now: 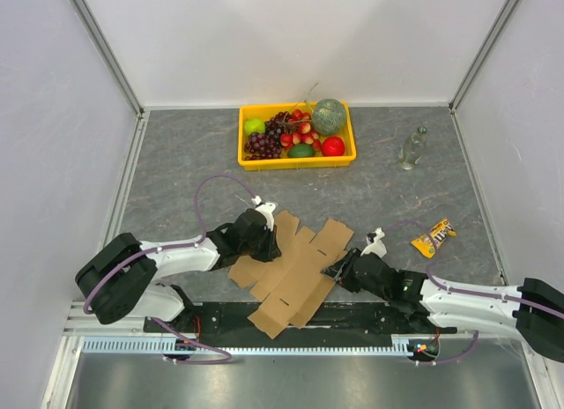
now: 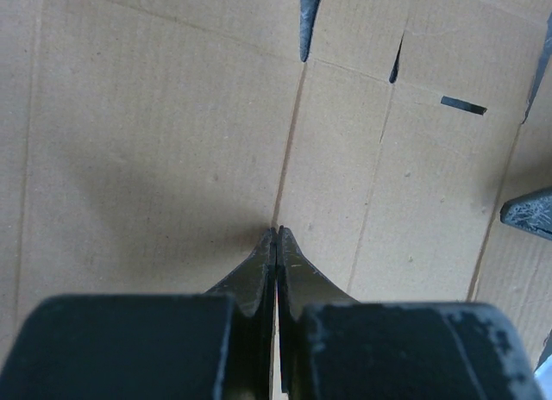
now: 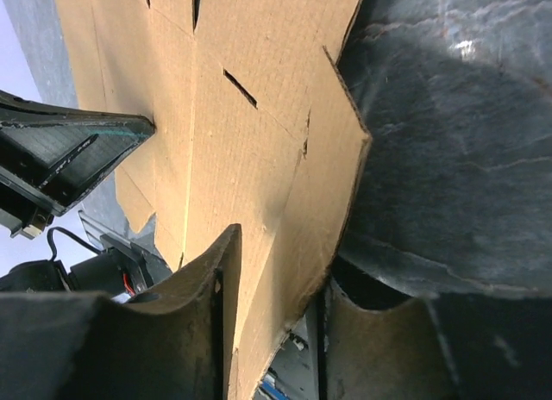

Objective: Fold the paper box

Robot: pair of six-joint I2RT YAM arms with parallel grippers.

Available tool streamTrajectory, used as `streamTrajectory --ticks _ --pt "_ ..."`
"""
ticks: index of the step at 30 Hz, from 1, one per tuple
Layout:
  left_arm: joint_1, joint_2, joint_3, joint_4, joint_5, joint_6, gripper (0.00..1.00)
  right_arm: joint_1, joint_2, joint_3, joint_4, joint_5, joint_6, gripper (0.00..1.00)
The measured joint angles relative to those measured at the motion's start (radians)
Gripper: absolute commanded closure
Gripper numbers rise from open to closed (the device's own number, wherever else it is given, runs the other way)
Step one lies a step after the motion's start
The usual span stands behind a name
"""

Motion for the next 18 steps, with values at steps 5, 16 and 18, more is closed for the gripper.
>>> streamTrajectory --ticks 5,16,18 --pt "-0.001 0.005 0.0 0.005 -0.003 -0.019 0.98 0.031 -0.068 0.032 -0.143 0.002 0.035 0.61" --pt "-0.008 -0.001 0.002 -0.005 -0.011 -0.053 0.95 0.078 -0.084 0.113 -0.333 0.06 0.073 1.0" --pt "-0.008 -0.022 0.008 -0.037 -0.022 -0.053 0.88 0.08 -0.074 0.159 -0.377 0.087 0.053 1.0"
